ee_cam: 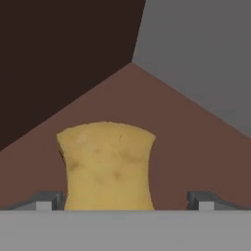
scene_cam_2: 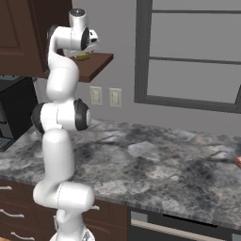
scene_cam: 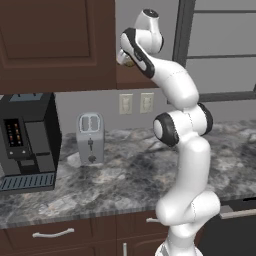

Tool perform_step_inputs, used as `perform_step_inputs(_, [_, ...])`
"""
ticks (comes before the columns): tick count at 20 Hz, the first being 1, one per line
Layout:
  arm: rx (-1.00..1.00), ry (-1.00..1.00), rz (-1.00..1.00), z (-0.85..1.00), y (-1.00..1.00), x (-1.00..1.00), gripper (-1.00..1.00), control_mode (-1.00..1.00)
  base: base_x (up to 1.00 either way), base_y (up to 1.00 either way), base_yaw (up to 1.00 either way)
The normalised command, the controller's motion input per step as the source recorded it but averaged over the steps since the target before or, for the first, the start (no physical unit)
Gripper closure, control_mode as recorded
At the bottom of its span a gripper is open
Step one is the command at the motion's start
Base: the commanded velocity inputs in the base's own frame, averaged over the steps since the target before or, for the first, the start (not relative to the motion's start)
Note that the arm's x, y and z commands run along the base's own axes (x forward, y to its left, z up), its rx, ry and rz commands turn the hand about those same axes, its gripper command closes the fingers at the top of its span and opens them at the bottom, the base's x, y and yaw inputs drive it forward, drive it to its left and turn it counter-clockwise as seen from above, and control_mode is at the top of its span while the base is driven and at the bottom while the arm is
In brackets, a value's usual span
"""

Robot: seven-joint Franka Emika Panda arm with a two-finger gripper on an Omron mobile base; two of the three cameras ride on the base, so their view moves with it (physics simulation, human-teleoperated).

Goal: Locate and retrieve the sponge and bar soap from the cabinet. Place them next to the sink.

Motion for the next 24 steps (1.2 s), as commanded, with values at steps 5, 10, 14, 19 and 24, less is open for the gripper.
perform_step_inputs(5, [0.00, -0.01, 0.00, -0.10, 0.11, 0.09, 1.00, -1.00, 0.00, 0.00, 0.00])
perform_step_inputs(10, [0.01, -0.02, -0.02, -0.01, -0.02, -0.11, 1.00, -1.00, 0.00, 0.00, 0.00])
perform_step_inputs(14, [0.00, -0.05, -0.15, 0.14, -0.14, -0.46, 1.00, -1.00, 0.00, 0.00, 0.00])
perform_step_inputs(19, [0.00, -0.04, -0.19, 0.24, -0.29, -0.52, 1.00, -1.00, 0.00, 0.00, 0.00])
perform_step_inputs(24, [-0.03, 0.00, -0.17, -0.12, -0.43, -0.60, 1.00, -1.00, 0.00, 0.00, 0.00])
